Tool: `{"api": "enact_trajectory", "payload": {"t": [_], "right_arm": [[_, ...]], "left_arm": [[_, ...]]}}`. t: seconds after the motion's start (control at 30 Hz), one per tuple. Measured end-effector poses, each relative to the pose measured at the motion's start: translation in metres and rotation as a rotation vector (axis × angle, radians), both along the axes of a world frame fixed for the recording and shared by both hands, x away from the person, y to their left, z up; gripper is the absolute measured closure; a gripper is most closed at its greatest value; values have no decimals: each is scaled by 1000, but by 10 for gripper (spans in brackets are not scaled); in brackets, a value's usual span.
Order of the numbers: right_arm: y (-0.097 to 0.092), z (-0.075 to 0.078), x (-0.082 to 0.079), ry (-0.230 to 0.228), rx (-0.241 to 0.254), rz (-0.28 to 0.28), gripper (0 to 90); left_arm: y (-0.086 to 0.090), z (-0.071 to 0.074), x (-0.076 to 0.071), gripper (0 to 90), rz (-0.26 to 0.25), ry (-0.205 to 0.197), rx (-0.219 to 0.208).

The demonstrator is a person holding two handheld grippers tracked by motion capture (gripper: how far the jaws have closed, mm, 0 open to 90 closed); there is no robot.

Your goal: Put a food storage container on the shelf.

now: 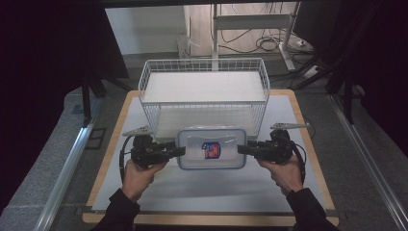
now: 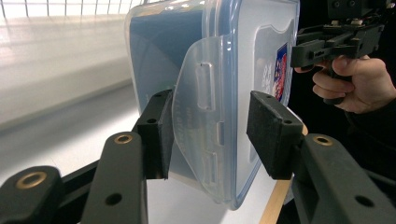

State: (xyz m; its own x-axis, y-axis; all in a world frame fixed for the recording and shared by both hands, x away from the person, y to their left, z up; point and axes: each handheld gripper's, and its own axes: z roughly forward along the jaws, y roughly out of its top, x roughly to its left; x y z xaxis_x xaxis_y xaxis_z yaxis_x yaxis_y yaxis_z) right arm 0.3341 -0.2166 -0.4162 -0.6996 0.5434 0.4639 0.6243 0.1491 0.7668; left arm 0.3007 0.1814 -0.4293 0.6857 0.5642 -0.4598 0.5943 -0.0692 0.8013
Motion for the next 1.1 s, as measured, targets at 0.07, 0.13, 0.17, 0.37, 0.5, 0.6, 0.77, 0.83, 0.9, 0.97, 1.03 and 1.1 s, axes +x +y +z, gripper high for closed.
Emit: {"api": "enact_trajectory", "payload": {"t": [0.07, 0.13, 0.17, 0.37, 0.5, 0.6, 0.77, 0.83, 0.9, 0.97, 1.03, 1.1], "right_arm": [[1, 5, 3, -7, 4, -1, 526], [2, 10, 6, -12, 6, -2, 526], [2, 12, 7, -15, 8, -3, 526], [7, 27, 15, -30, 12, -4, 526], [9, 35, 21, -34, 21, -3, 526], [10, 43, 28, -34, 33, -5, 527], [12, 52, 34, -44, 38, -13, 526], [13, 58, 38, -49, 38, -16, 526], [14, 64, 41, -57, 38, -20, 526], [14, 67, 44, -56, 41, -21, 526], [14, 70, 47, -59, 45, -22, 526], [15, 72, 50, -57, 51, -23, 526]], "left_arm": [[1, 5, 2, 524, 2, -5, -5], [2, 10, 5, 524, 5, -12, -3], [3, 12, 6, 524, 5, -14, -4], [7, 26, 13, 524, 8, -25, -14], [9, 37, 19, 524, 13, -34, -10], [11, 44, 24, 524, 14, -42, -11], [13, 55, 33, 524, 11, -49, -10], [13, 60, 37, 524, 11, -51, -12], [14, 66, 42, 524, 11, -54, -14], [14, 69, 44, 524, 10, -55, -12], [15, 74, 48, 524, 11, -57, -7], [15, 77, 50, 524, 12, -59, -8]]}}
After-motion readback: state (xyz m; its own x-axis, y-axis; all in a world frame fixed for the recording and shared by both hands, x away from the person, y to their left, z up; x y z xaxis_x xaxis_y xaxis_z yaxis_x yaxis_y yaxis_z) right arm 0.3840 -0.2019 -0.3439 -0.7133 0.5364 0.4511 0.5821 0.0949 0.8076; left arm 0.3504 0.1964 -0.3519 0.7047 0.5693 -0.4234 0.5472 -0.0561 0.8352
